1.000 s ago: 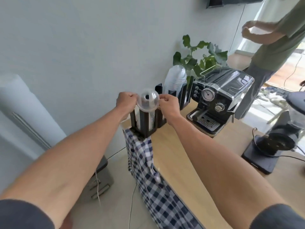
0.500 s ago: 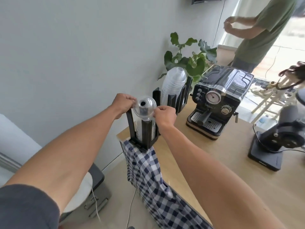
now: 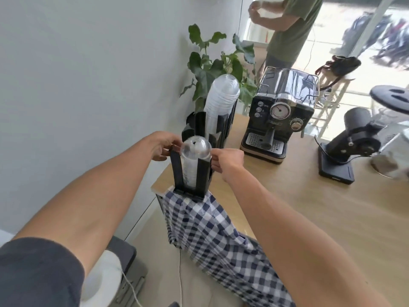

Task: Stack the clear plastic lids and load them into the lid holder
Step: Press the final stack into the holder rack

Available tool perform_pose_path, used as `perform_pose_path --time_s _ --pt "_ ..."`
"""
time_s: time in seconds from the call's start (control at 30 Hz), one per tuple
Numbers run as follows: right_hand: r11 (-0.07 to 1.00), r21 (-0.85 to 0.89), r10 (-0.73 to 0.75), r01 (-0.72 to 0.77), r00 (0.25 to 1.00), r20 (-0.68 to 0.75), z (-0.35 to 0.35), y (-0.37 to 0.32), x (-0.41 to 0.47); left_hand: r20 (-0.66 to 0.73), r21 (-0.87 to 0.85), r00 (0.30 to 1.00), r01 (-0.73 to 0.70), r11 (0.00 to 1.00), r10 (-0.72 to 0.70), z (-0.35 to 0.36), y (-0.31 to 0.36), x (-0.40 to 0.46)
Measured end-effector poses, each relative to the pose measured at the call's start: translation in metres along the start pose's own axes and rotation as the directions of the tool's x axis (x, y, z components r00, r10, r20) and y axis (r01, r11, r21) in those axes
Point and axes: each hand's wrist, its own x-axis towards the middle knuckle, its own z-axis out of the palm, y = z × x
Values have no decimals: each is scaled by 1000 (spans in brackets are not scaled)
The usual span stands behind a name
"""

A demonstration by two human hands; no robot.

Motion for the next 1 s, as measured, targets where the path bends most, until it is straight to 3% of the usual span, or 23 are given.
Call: perform_pose_path --time_s 0.2,0.57,0.87,1.0 --pt "999 -36 30 -32 998 -53 10 17 9 103 -76 992 82 994 -74 -3 -17 22" --pt "999 -13 34 -35 996 -81 16 34 9 80 -234 994 91 968 -74 6 -39 29" --pt "997 -76 -45 35 991 -128 13 28 -3 -34 -239 999 1 971 -10 6 -28 12" --pt "982 -142 -145 128 983 -114 2 22 -13 -214 -249 969 -175 953 122 2 -15 7"
